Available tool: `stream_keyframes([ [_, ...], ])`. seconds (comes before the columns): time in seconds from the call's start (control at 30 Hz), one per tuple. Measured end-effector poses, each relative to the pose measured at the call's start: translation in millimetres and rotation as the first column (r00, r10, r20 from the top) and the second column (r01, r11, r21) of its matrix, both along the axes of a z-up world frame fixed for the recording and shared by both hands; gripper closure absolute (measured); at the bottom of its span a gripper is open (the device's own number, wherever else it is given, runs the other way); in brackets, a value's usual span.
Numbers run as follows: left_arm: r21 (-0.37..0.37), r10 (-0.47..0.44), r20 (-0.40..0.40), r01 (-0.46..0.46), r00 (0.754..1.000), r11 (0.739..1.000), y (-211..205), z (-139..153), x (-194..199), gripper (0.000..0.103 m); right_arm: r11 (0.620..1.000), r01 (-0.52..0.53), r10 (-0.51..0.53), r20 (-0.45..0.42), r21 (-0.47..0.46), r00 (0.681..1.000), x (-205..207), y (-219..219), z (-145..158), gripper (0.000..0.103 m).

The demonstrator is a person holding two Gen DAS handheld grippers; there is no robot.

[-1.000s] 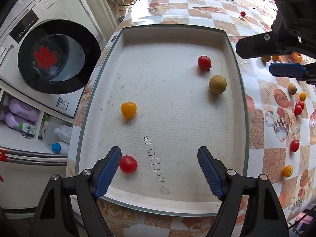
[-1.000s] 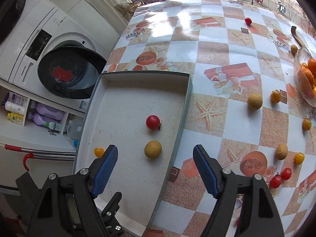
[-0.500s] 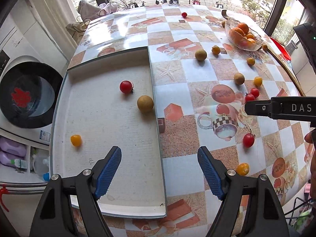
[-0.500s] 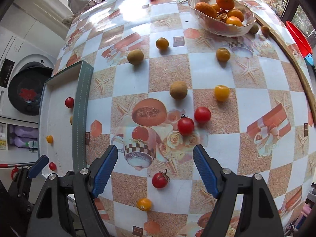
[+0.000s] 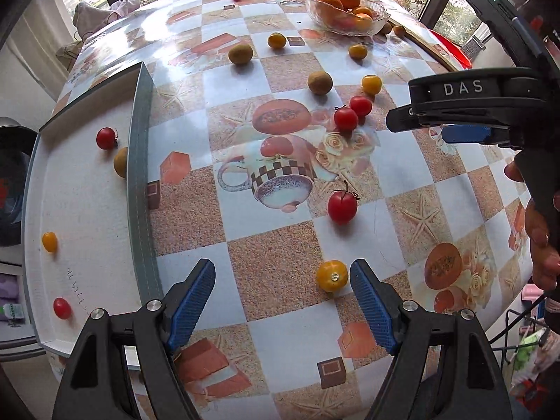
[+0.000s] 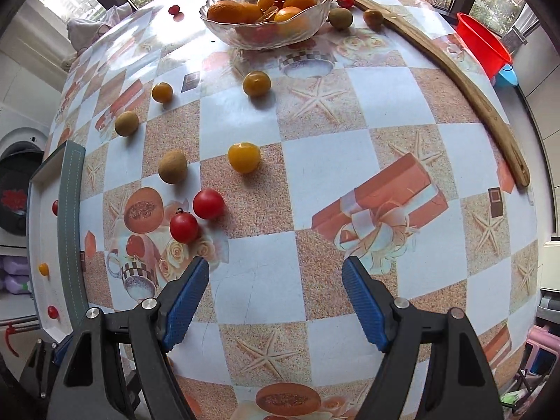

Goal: Organize fruits
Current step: 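Grasp a yellow tomato with the left tool while the right tool grasps another yellow tomato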

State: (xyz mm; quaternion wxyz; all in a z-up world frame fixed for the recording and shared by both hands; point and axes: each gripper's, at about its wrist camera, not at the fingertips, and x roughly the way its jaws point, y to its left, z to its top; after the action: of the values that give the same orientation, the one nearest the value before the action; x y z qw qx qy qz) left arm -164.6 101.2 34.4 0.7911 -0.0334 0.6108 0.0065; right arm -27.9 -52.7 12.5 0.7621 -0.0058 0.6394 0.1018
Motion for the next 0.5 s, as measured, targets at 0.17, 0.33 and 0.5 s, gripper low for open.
stream_keyframes([
  [0.17,0.012,0.002,-0.02,-0.002,1.0,1.0,-14,-14,5,0.022,1.0,-0.012,0.012,0.04,0.013,0.999,24,11,3,0.022],
  [0.33,0.042,0.006,-0.032,-0.005,0.999,0.999,-23,-24,8,0.022,0.999,-0.037,0.036,0.046,0.01,0.998,43,24,-4,0.034],
  [0.5,0.032,0.038,-0.05,-0.036,0.998,0.999,-26,-31,11,0.023,0.997,-0.077,0.077,0.051,-0.011,0.996,50,37,-12,0.048],
])
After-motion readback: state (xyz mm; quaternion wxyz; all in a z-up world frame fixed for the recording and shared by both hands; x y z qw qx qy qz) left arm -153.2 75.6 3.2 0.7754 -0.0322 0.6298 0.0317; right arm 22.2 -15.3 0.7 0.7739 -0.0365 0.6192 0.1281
